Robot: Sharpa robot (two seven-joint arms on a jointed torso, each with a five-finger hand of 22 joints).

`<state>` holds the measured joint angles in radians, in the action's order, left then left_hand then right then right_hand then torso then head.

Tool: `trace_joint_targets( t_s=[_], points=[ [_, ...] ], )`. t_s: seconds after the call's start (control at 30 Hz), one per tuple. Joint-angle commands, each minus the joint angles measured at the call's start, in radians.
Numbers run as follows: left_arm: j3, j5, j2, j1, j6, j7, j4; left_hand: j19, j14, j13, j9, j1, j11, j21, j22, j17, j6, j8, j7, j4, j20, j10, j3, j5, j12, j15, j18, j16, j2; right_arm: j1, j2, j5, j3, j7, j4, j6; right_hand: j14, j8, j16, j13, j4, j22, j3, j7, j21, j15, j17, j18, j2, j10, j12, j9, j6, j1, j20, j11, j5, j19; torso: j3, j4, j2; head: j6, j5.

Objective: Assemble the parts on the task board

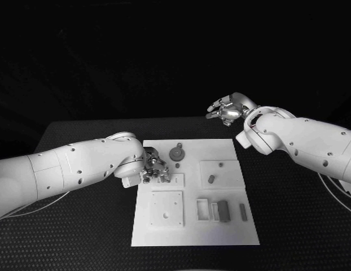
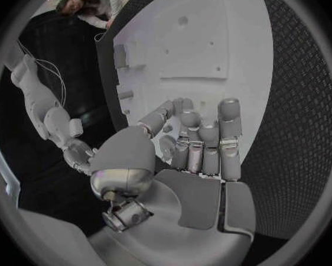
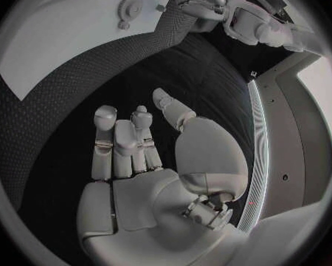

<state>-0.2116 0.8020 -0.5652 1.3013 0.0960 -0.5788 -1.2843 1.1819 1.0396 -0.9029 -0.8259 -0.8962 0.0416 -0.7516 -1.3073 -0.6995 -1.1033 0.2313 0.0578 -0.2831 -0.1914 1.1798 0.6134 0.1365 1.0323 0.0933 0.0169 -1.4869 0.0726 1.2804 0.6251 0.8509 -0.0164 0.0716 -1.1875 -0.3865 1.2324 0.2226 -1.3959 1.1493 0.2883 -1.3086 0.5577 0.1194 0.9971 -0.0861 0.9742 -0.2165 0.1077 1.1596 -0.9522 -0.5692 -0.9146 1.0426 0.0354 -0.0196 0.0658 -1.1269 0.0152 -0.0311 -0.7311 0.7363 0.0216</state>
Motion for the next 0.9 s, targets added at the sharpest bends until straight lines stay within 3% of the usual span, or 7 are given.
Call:
trace_joint_targets(
  t_s=[0.03, 0.23, 0.47, 0.9],
  points=[
    [-0.001, 0.004, 0.004, -0.002, 0.014, 0.006, -0.002, 0.054, 0.064, -0.002, -0.097, 0.000, 0.035, -0.005, -0.025, -0.002, -0.031, 0.007, -0.023, -0.002, -0.084, 0.021, 0.013, 0.032, 0.008, 0.089, 0.031, -0.007, 0.010, 0.000, 0.000, -0.001, 0.001, -0.005, -0.003, 0.014, -0.006, -0.005, 0.004, -0.001, -0.001, -0.010, -0.005, 0.015, -0.002, 0.000, 0.001, -0.045, -0.010, -0.008, -0.002, 0.000, 0.009, -0.002, 0.004, -0.001, 0.002, 0.000, 0.0001, 0.0005, 0.000, 0.001, 0.000],
    [-0.002, 0.005, 0.012, -0.003, 0.012, 0.006, 0.004, 0.055, 0.066, -0.003, -0.100, 0.005, 0.038, -0.011, -0.025, -0.003, -0.037, 0.011, -0.026, -0.001, -0.084, 0.024, 0.012, 0.030, 0.012, 0.091, 0.032, -0.011, 0.008, 0.000, -0.001, -0.001, 0.001, -0.004, -0.004, 0.017, -0.006, -0.005, 0.004, -0.001, 0.000, -0.010, -0.005, 0.016, -0.002, 0.000, 0.002, -0.045, -0.010, -0.008, -0.002, 0.000, 0.009, -0.002, 0.004, -0.001, 0.002, 0.000, 0.0008, 0.0000, 0.000, 0.001, 0.002],
    [-0.004, 0.010, 0.020, -0.014, 0.010, 0.008, 0.010, 0.055, 0.066, -0.004, -0.101, 0.005, 0.038, -0.013, -0.024, -0.004, -0.038, 0.011, -0.027, -0.001, -0.085, 0.025, 0.013, 0.031, 0.013, 0.091, 0.033, -0.013, 0.008, 0.000, -0.002, -0.001, 0.001, -0.003, -0.004, 0.020, -0.006, -0.005, 0.004, -0.001, 0.000, -0.010, -0.006, 0.016, -0.002, 0.000, 0.002, -0.045, -0.010, -0.008, -0.003, 0.000, 0.009, -0.002, 0.004, -0.002, 0.002, 0.001, -0.0003, -0.0025, -0.001, 0.002, 0.000],
    [-0.004, 0.011, 0.016, -0.014, 0.010, 0.009, 0.015, 0.055, 0.067, -0.004, -0.107, 0.010, 0.042, -0.019, -0.024, -0.005, -0.047, 0.020, -0.030, 0.001, -0.085, 0.027, 0.015, 0.039, 0.015, 0.094, 0.034, -0.017, 0.006, 0.000, -0.002, -0.001, 0.001, -0.003, -0.003, 0.022, -0.007, -0.005, 0.003, -0.001, 0.000, -0.011, -0.006, 0.016, -0.002, 0.000, 0.002, -0.045, -0.011, -0.009, -0.003, 0.000, 0.009, -0.001, 0.004, -0.002, 0.002, 0.001, -0.0004, 0.0012, 0.000, 0.005, -0.003]
  ],
)
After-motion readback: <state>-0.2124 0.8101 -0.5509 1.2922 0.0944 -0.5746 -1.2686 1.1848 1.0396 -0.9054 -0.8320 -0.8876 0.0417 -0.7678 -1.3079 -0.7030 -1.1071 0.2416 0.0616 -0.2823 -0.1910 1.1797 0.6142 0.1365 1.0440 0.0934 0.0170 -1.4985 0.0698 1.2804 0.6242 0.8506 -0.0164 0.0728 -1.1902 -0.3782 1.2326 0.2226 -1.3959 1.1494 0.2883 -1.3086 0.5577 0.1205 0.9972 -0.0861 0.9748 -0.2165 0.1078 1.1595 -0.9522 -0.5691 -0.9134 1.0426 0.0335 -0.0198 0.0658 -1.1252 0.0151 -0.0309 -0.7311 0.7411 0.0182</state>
